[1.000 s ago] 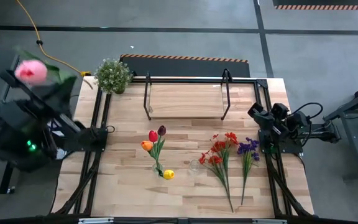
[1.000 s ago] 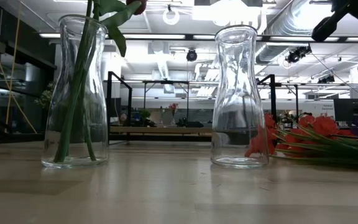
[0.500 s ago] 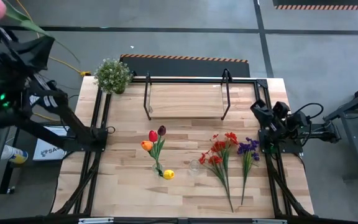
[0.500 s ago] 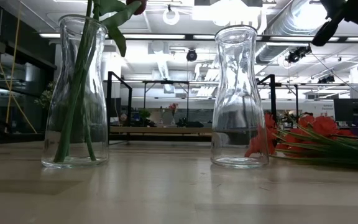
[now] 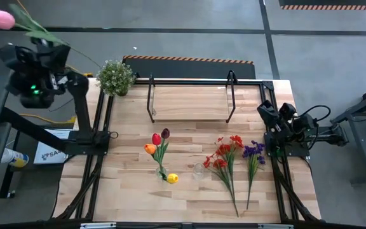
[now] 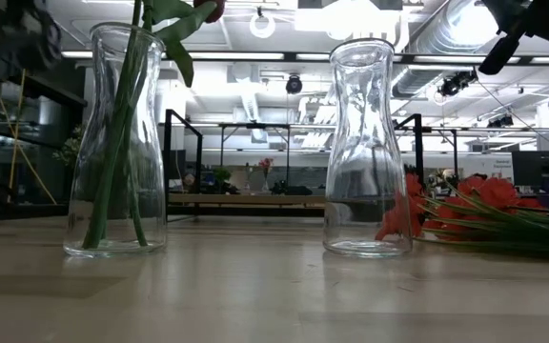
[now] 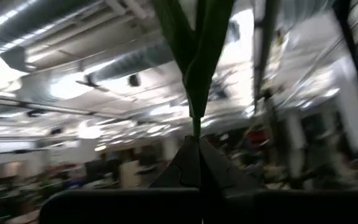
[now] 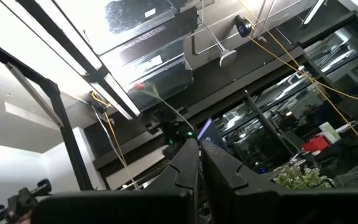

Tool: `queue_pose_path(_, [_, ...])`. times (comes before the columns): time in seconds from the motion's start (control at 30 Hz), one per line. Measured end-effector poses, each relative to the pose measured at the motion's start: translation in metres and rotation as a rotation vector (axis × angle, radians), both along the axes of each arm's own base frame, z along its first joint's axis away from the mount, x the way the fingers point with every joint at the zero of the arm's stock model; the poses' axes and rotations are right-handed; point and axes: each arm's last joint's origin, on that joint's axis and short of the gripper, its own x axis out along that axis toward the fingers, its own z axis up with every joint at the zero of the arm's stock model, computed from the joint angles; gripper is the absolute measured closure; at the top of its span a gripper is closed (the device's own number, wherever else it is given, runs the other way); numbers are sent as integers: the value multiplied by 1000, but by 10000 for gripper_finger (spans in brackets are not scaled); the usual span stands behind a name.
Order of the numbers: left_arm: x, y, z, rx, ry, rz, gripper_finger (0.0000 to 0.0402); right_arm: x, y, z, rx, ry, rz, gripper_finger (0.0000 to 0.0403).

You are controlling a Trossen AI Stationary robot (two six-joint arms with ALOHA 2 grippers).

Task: Pick and place flowers into a vace then onto a shelf
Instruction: Put the pink flower into the left transparent vase

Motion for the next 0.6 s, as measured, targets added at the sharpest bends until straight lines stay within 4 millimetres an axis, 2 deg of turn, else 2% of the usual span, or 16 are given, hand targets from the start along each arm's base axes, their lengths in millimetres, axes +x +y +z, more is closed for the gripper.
queue_pose_path(0.17, [2,-3,-34,-39,-78,-141,382,0,0,0,2,-1,3,391])
queue_pose_path(0.33, [-1,-43,-53,13,-95,-209,382,0,0,0,2,-1,3,391])
queue_pose_path(0.6, [-3,-68,-73,-79,-139,-337,382,0,0,0,4,-2,1,391])
